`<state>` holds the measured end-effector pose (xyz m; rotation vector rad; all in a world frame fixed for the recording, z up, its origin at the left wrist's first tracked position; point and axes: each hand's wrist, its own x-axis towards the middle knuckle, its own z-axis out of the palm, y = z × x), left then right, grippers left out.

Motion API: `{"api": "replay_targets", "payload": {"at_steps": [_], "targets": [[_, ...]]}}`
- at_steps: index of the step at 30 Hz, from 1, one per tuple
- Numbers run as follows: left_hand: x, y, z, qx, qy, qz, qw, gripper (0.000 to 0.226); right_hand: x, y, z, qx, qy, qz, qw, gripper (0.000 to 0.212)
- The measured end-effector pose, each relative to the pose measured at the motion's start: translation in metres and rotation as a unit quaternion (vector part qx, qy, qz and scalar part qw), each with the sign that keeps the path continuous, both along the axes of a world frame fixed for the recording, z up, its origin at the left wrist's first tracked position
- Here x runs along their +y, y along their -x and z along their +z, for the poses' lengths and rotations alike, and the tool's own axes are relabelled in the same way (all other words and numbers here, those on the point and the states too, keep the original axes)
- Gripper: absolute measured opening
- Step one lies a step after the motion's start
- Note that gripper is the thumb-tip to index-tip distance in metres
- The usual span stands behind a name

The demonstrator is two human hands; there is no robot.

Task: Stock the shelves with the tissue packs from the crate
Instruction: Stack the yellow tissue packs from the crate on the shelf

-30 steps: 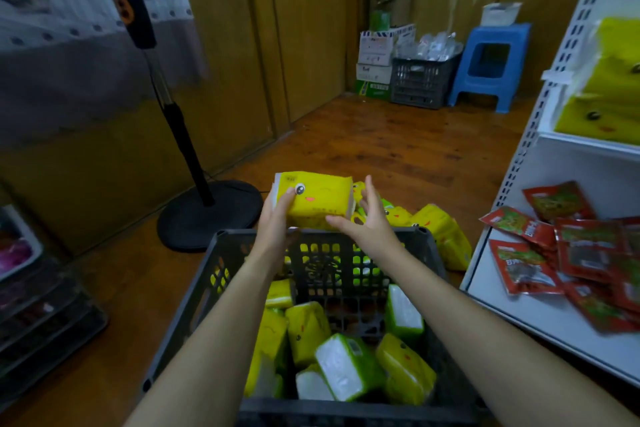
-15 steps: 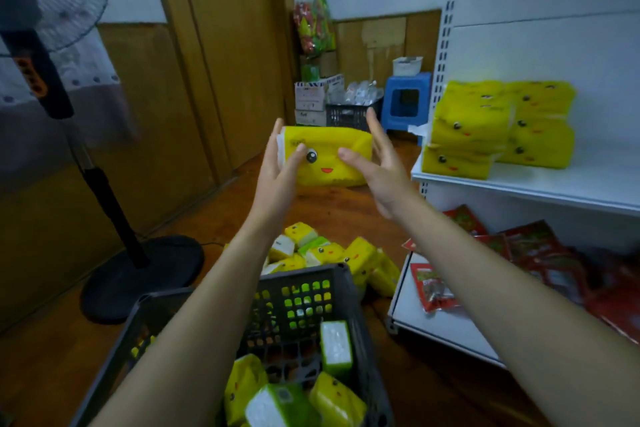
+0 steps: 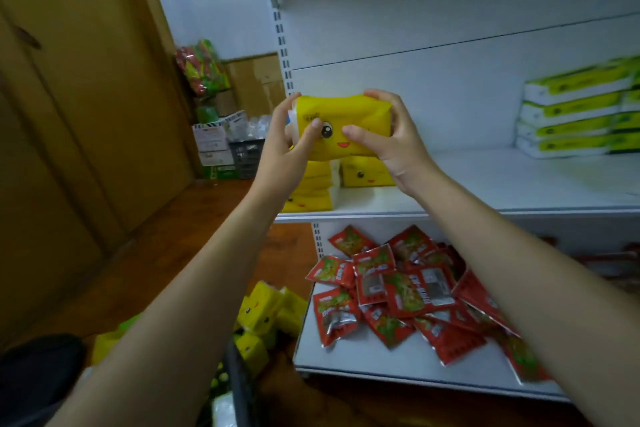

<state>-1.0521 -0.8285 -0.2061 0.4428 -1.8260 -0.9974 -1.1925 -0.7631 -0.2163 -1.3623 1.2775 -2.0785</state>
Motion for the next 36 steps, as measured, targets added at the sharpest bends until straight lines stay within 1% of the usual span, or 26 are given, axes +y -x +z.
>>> {"api": "replay_targets", "payload": {"at_steps": [2, 4, 6, 9, 10, 11, 12, 13, 14, 15, 16, 18, 20, 26, 28, 31, 36], "targets": [[0.001, 0.031, 0.001, -0.020, 0.011, -0.011, 1.000, 0.040, 0.004, 0.034, -0.005, 0.001, -0.017, -0.020, 1.000, 0.068], [0.001, 0.056, 0.004, -0.041, 0.031, -0.021, 0.998, 0.044, 0.008, 0.060, -0.003, 0.007, -0.019, -0.030, 0.999, 0.062], [-0.002, 0.076, 0.009, -0.093, 0.074, 0.006, 0.993, 0.053, 0.005, 0.082, -0.003, 0.014, -0.017, -0.047, 0.999, 0.054], [-0.019, 0.095, 0.014, -0.177, 0.108, 0.055, 0.977, 0.070, -0.012, 0.107, -0.009, 0.012, -0.022, -0.084, 0.996, 0.050], [-0.027, 0.097, 0.014, -0.219, 0.136, 0.100, 0.961, 0.075, -0.021, 0.113, -0.011, 0.018, -0.028, -0.100, 0.994, 0.049], [-0.037, 0.097, 0.013, -0.280, 0.176, 0.162, 0.930, 0.077, -0.030, 0.118, -0.015, 0.026, -0.033, -0.114, 0.993, 0.049], [-0.045, 0.094, 0.011, -0.344, 0.211, 0.225, 0.887, 0.076, -0.039, 0.123, -0.018, 0.031, -0.037, -0.123, 0.991, 0.049], [-0.053, 0.090, 0.007, -0.400, 0.225, 0.266, 0.848, 0.073, -0.049, 0.127, -0.022, 0.034, -0.042, -0.127, 0.990, 0.049], [-0.059, 0.085, 0.002, -0.445, 0.219, 0.282, 0.821, 0.071, -0.059, 0.130, -0.026, 0.038, -0.050, -0.130, 0.990, 0.049], [-0.064, 0.080, -0.005, -0.478, 0.202, 0.281, 0.807, 0.071, -0.067, 0.132, -0.030, 0.047, -0.063, -0.134, 0.988, 0.050], [-0.068, 0.076, -0.014, -0.496, 0.184, 0.272, 0.804, 0.073, -0.074, 0.133, -0.035, 0.059, -0.079, -0.141, 0.985, 0.052], [-0.075, 0.070, -0.028, -0.496, 0.173, 0.263, 0.809, 0.080, -0.086, 0.132, -0.045, 0.088, -0.100, -0.150, 0.980, 0.055], [-0.080, 0.071, -0.034, -0.484, 0.189, 0.275, 0.809, 0.086, -0.095, 0.130, -0.055, 0.099, -0.104, -0.151, 0.978, 0.057], [-0.080, 0.074, -0.042, -0.483, 0.213, 0.293, 0.797, 0.087, -0.108, 0.135, -0.067, 0.088, -0.116, -0.165, 0.975, 0.064], [-0.079, 0.074, -0.043, -0.484, 0.211, 0.293, 0.797, 0.084, -0.111, 0.136, -0.065, 0.093, -0.115, -0.174, 0.973, 0.064], [-0.079, 0.074, -0.043, -0.485, 0.211, 0.295, 0.796, 0.074, -0.111, 0.133, -0.064, 0.105, -0.094, -0.195, 0.971, 0.062], [-0.077, 0.074, -0.044, -0.486, 0.215, 0.291, 0.795, 0.068, -0.111, 0.129, -0.068, 0.131, -0.070, -0.230, 0.962, 0.058]]}}
